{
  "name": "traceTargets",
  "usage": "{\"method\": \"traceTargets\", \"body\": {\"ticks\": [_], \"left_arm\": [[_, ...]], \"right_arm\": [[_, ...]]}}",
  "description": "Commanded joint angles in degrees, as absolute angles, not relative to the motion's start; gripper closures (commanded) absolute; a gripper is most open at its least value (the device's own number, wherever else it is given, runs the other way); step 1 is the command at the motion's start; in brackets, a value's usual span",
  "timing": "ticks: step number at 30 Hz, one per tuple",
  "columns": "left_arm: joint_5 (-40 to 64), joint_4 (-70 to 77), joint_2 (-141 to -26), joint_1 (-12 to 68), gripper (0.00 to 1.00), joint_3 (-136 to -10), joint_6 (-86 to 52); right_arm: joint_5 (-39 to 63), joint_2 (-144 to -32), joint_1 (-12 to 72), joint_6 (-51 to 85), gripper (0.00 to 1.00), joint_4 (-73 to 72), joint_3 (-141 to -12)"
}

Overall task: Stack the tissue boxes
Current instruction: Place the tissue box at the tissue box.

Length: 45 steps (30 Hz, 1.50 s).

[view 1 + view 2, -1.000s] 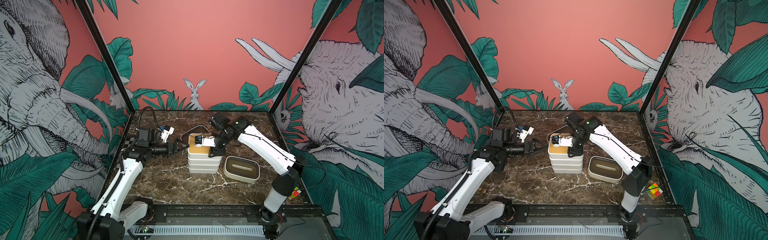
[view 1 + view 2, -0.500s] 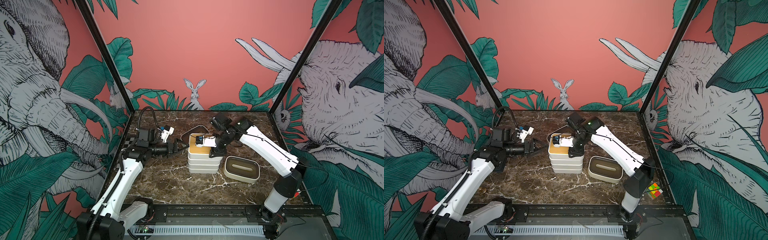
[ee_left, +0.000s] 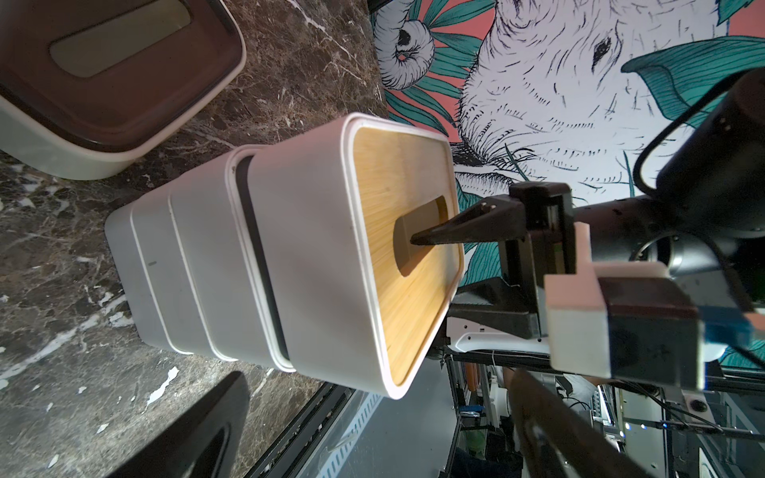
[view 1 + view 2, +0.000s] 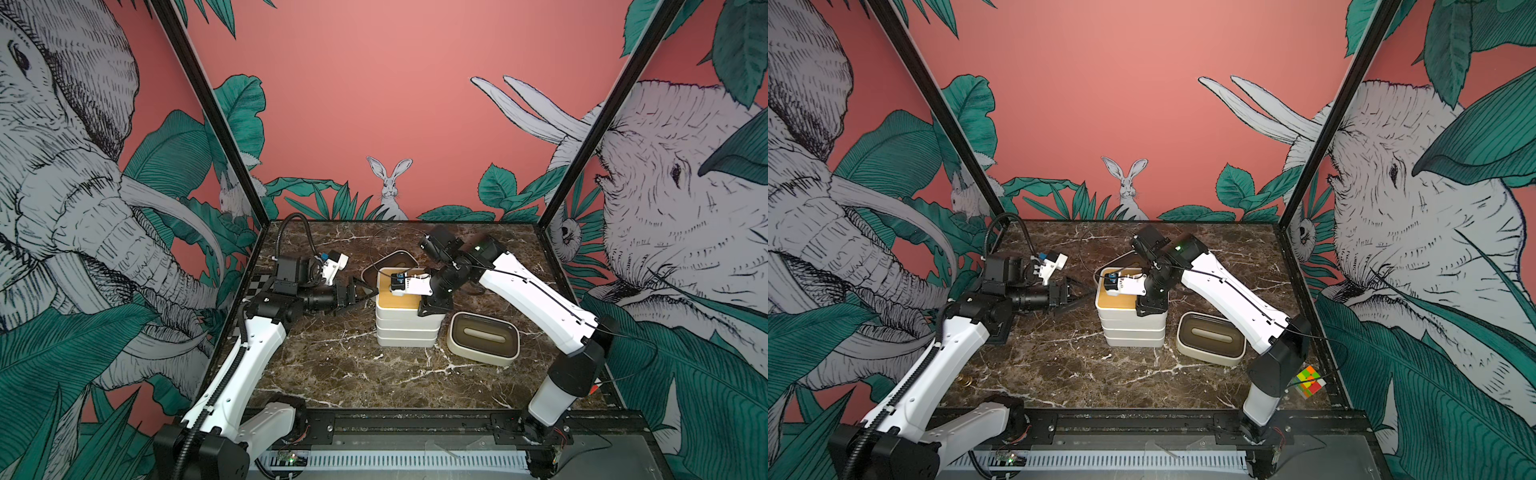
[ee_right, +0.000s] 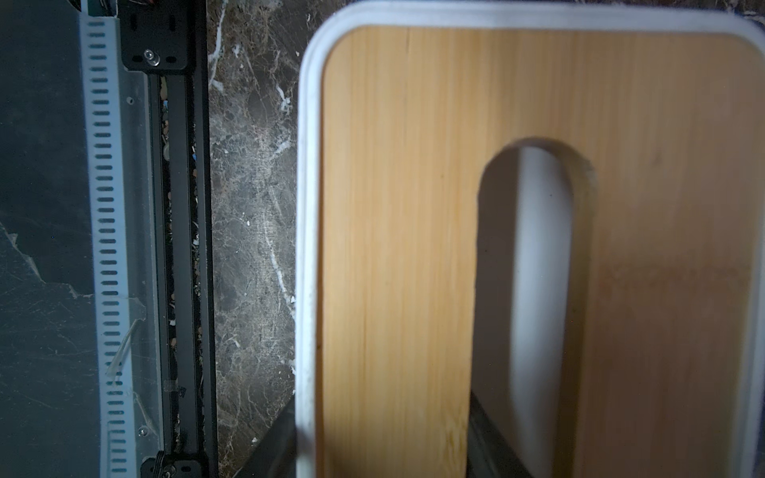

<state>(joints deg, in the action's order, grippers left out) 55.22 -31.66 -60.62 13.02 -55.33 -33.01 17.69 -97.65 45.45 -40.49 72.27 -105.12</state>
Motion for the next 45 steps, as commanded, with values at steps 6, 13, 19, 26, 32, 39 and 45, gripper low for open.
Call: {"method": "traceTargets", "body": {"ticks": [6, 13, 19, 26, 32, 39, 45], "left_arm": [[55.4, -32.4, -59.7, 12.6, 0.0, -54.8, -32.9], [55.4, -32.6, -59.8, 12.7, 0.0, -54.8, -32.7], [55.4, -32.6, -59.7, 12.7, 0.01, -54.7, -32.7], [55.3, -32.8, -59.4, 12.7, 0.0, -54.5, -32.7], [55.2, -32.8, -59.3, 12.7, 0.0, -54.5, -32.8], [55.2, -32.7, -59.3, 12.7, 0.01, -54.5, -32.8], [55.3, -32.7, -59.3, 12.7, 0.0, -54.5, -32.8]], "right_arm": [[17.7, -98.6, 45.9, -40.2, 0.53, 71.3, -107.4], [17.7, -98.7, 45.9, -40.1, 0.54, 71.1, -107.3], [17.7, -98.9, 45.9, -39.9, 0.54, 71.1, -107.4], [18.0, -98.8, 45.9, -39.8, 0.53, 71.1, -107.3], [17.6, -98.7, 45.9, -39.8, 0.52, 70.7, -107.1], [16.4, -97.8, 45.9, -39.6, 0.45, 69.4, -105.8], [16.3, -97.7, 45.9, -39.8, 0.45, 69.0, -105.7]]}}
